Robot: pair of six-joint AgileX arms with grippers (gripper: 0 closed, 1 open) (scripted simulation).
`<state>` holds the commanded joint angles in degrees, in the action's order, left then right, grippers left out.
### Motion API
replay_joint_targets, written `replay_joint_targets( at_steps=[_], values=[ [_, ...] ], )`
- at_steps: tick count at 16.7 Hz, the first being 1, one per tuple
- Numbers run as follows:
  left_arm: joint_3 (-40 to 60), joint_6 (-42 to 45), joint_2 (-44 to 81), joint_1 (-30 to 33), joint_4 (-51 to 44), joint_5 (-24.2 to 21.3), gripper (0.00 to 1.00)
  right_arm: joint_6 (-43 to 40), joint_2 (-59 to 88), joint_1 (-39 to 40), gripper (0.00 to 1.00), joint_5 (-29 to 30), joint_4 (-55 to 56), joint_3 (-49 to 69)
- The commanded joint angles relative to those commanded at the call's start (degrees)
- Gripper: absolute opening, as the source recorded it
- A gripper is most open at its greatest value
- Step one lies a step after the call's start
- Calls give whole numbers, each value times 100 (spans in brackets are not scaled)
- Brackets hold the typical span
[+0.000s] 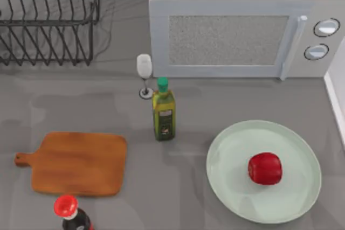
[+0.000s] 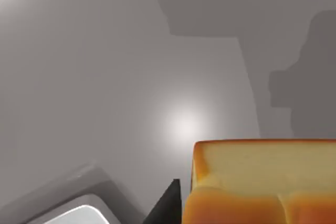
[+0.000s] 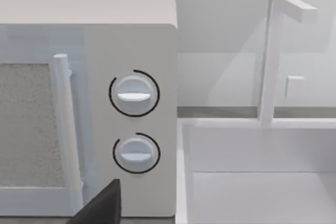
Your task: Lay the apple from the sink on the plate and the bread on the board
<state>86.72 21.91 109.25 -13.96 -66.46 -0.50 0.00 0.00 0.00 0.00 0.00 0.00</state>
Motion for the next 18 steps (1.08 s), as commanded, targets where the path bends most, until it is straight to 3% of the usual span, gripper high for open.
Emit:
replay_joint_targets(
  at_steps=[5,14,18],
  values=[
    [-372,-639,-181,566,155,28,0,0,0,0,100,0,0,0],
    [-1962,-3639,-1094,2948,908,69,0,0,0,0,100,0,0,0],
    [-2180,-3943,-1237,3245,1024,67,0,0,0,0,100,0,0,0]
  ],
)
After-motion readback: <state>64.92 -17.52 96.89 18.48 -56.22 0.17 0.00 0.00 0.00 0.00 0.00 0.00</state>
